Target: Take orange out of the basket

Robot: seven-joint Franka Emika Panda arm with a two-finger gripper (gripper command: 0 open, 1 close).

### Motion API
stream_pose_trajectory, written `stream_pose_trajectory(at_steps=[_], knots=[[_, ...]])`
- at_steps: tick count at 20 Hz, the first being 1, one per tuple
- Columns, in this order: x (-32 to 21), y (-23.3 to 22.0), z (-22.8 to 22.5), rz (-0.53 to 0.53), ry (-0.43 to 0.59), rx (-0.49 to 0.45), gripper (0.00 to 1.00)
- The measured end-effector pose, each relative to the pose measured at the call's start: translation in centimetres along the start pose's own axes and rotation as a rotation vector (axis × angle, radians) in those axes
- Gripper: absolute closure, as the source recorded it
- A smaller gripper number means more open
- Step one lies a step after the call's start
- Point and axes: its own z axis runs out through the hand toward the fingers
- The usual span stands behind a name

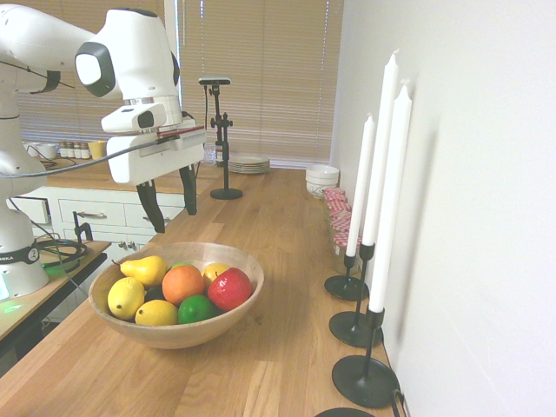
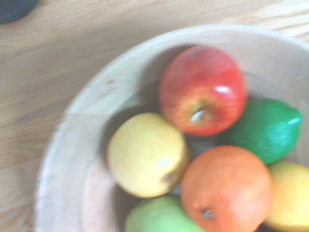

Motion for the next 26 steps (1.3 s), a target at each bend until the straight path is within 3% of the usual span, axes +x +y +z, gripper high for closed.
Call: stream_pose_trajectory(at_steps=[18, 19, 26], knots=[[4.2, 1.3, 11.4, 0.035, -0.116, -0.073, 0.0], [4.3, 1.2, 11.5, 0.028, -0.115, -0.073, 1.0], [4.2, 0.8, 11.4, -0.005, -0.108, -0.066, 1.0]])
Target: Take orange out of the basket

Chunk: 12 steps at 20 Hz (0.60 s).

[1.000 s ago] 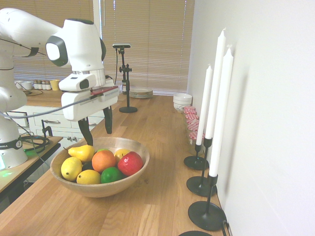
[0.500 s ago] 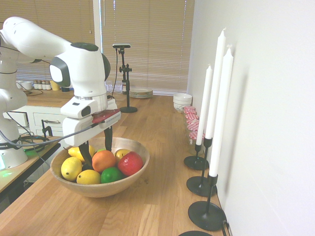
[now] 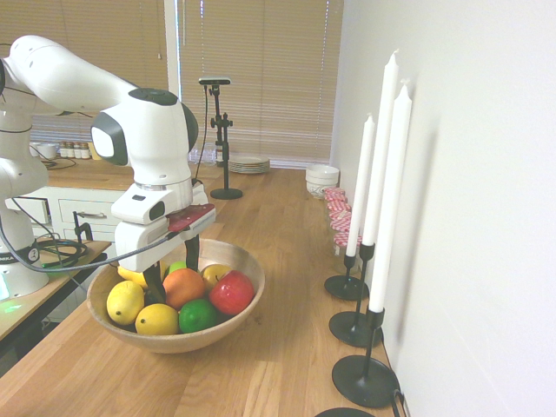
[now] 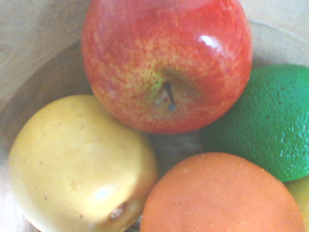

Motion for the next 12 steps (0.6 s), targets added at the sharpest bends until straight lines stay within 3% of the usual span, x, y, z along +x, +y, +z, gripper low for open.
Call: stream_pose_trajectory(at_steps=[12], knots=[[-0.18, -0.55, -0.07, -0.013, 0.006, 0.001, 1.0]])
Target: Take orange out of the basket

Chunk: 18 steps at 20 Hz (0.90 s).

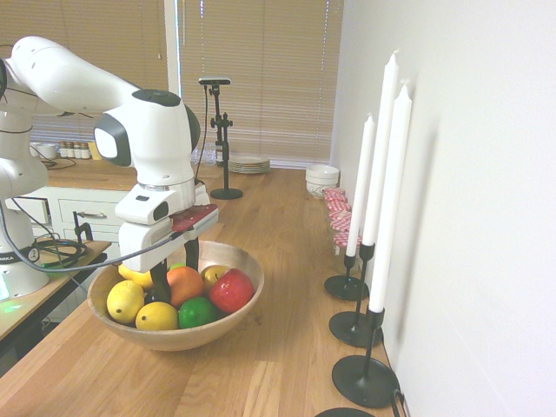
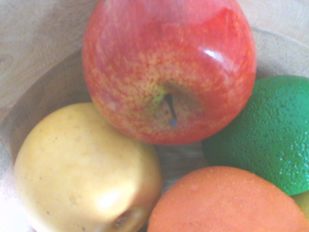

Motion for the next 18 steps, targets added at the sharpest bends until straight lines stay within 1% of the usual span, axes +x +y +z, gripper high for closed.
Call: stream_pose_trajectory(at_steps=[2, 5, 8, 11, 14, 16, 18], knots=[[-0.5, -0.6, -1.1, -0.015, 0.017, 0.008, 1.0], [-2.8, -2.3, -5.5, -0.058, 0.069, 0.043, 1.0], [-7.4, -4.8, -11.0, -0.105, 0.11, 0.077, 1.0], [-13.9, -8.7, -14.0, -0.171, 0.139, 0.092, 1.0], [-21.4, -13.4, -13.1, -0.246, 0.145, 0.067, 1.0], [-25.9, -15.9, -11.4, -0.287, 0.147, 0.045, 1.0], [-28.9, -17.5, -8.9, -0.309, 0.154, 0.023, 1.0]])
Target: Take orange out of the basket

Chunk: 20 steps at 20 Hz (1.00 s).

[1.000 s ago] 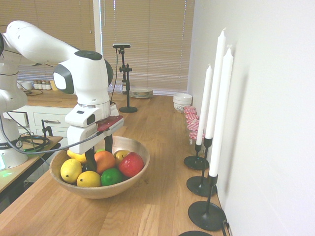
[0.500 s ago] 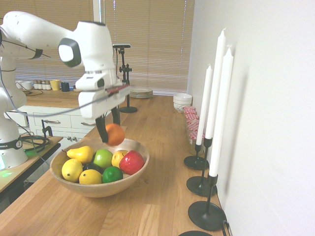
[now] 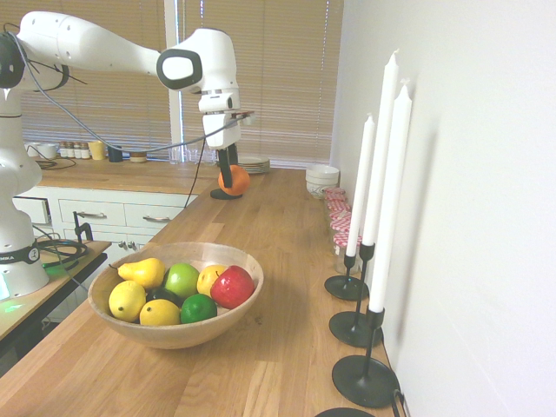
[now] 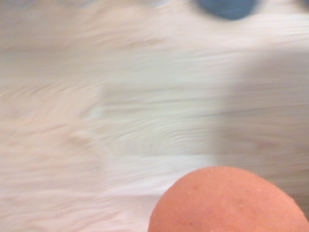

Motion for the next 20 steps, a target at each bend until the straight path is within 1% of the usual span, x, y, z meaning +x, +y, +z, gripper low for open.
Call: stream_pose_trajectory(at_steps=[3, 6, 8, 11, 14, 15, 20], knots=[[-1.7, -0.8, 4.7, -0.003, -0.017, -0.037, 1.0], [-1.7, -0.2, 10.0, 0.0, -0.038, -0.075, 1.0], [-1.4, 0.3, 12.7, 0.007, -0.049, -0.098, 1.0], [-0.8, 0.8, 15.4, 0.018, -0.063, -0.123, 1.0], [-0.8, 0.9, 17.0, 0.018, -0.071, -0.135, 1.0], [-0.9, 0.9, 17.3, 0.017, -0.073, -0.138, 0.0], [-1.0, 1.0, 17.5, 0.016, -0.075, -0.139, 0.0]])
